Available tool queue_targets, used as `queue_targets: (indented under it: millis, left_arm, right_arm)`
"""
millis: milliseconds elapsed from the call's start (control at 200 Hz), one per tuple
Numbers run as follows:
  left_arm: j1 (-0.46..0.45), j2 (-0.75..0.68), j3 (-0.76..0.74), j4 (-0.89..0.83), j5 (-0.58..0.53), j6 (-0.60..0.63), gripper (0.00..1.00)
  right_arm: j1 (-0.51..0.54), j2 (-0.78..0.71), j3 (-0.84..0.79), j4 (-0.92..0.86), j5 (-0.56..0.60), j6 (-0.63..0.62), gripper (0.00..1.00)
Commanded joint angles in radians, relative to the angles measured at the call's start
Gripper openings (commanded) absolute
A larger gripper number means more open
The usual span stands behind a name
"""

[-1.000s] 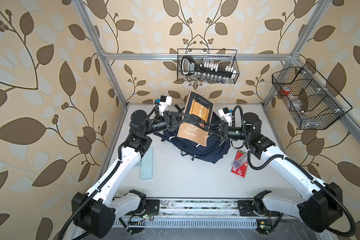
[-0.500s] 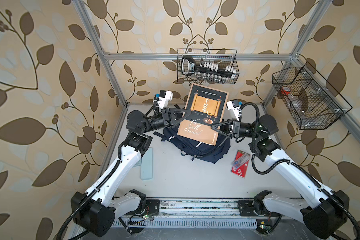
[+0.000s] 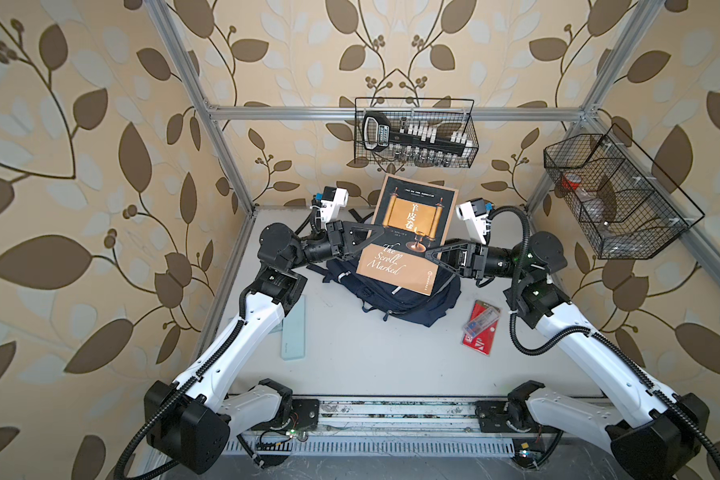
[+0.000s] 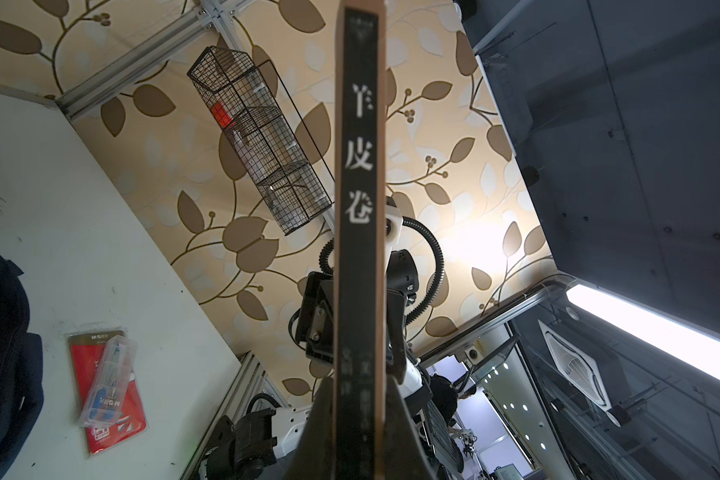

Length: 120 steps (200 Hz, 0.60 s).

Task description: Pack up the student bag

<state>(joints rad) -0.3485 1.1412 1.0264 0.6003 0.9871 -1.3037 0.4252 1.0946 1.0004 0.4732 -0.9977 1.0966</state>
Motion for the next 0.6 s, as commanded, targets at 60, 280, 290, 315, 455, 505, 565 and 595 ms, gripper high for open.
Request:
queue_targets:
  millis: [60, 280, 290, 315, 455, 505, 565, 595]
  left_arm:
    - [-0.007, -0.007, -0.011, 0.004, -0.016, 0.084, 0.0]
    - [-0.007, -0.024, 0.12, -0.662, -0.203, 0.542, 0.44]
    - [-0.007, -0.024, 0.137, -0.717, -0.234, 0.575, 0.46]
    - [-0.009, -0.019, 0.172, -0.83, -0.317, 0.642, 0.49]
    - [-0.018, 0.06, 0.291, -1.191, -0.661, 0.854, 0.58]
    - [-0.049, 0.085, 0.287, -1.212, -0.711, 0.881, 0.58]
    - [-0.123, 0.118, 0.269, -1.191, -0.764, 0.905, 0.59]
    - [-0.18, 0.141, 0.267, -1.181, -0.809, 0.911, 0.59]
  right_arm:
    - [-0.003, -0.009, 0.061, -0.192, 0.071, -0.092, 0.07]
    - [-0.065, -0.022, 0.06, -0.349, 0.151, -0.139, 0.0]
    - [-0.074, -0.022, 0.06, -0.364, 0.157, -0.143, 0.0]
    - [-0.099, -0.026, 0.059, -0.409, 0.178, -0.15, 0.0]
    - [-0.304, -0.01, 0.062, -0.821, 0.345, -0.26, 0.0]
    - [-0.38, 0.019, 0.061, -1.02, 0.456, -0.324, 0.0]
    - [-0.456, 0.046, 0.034, -1.174, 0.561, -0.41, 0.0]
    - [-0.491, 0.046, 0.012, -1.219, 0.6, -0.441, 0.0]
